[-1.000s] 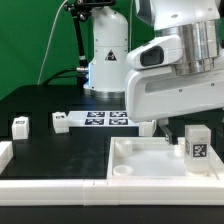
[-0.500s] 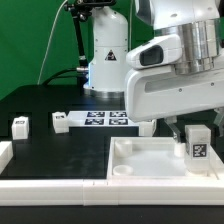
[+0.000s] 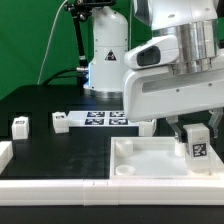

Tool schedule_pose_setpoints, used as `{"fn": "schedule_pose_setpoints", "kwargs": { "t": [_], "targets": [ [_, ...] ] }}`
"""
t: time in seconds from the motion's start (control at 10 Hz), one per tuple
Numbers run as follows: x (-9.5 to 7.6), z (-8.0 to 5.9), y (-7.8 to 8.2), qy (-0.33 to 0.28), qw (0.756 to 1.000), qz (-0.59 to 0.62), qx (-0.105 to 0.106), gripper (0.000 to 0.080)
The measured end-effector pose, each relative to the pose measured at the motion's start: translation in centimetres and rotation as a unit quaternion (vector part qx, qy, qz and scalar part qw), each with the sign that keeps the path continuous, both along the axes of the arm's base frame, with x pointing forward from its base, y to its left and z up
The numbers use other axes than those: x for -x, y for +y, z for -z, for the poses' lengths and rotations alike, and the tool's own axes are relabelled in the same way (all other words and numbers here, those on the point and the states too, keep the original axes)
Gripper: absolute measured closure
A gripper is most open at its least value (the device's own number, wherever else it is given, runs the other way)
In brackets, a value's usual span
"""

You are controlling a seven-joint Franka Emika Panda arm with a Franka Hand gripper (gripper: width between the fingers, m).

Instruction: Assemble one leg

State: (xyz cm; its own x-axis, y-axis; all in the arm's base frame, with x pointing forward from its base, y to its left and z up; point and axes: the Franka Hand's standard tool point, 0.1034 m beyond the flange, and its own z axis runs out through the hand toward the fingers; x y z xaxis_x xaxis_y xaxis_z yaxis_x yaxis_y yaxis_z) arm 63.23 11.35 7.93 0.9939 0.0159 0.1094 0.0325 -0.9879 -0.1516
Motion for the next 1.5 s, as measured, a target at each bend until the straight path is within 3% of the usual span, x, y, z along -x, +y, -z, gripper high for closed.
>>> {"fn": "schedule_pose_setpoints", "kwargs": {
  "t": [0.3,0.6,0.7,0.9,1.0,1.1,1.2,1.3,1.4,1.5],
  "targets": [
    [0.12,0.06,-0.2,0.013,0.976,0.213,-0.033,0.0508],
    [0.23,0.17,0.1,0.033,0.913,0.404,-0.042,0.0505],
    [0.27,0.18,0.14,0.045,0.878,0.474,-0.053,0.0505],
    [0.29,0.19,0.11,0.06,0.825,0.558,-0.069,0.0505],
    [0.34,0.2,0.21,0.066,0.81,0.578,-0.073,0.0505],
    [0.34,0.23,0.22,0.064,0.818,0.568,-0.071,0.0453],
    [0.35,0.25,0.26,0.061,0.831,0.549,-0.069,0.0453],
    [0.29,0.18,0.35,0.058,0.842,0.532,-0.067,0.0268],
    [0.2,0.13,0.45,0.05,0.879,0.471,-0.056,0.0175],
    [0.05,0.19,0.54,0.041,0.909,0.412,-0.048,0.0175]
  ]
}}
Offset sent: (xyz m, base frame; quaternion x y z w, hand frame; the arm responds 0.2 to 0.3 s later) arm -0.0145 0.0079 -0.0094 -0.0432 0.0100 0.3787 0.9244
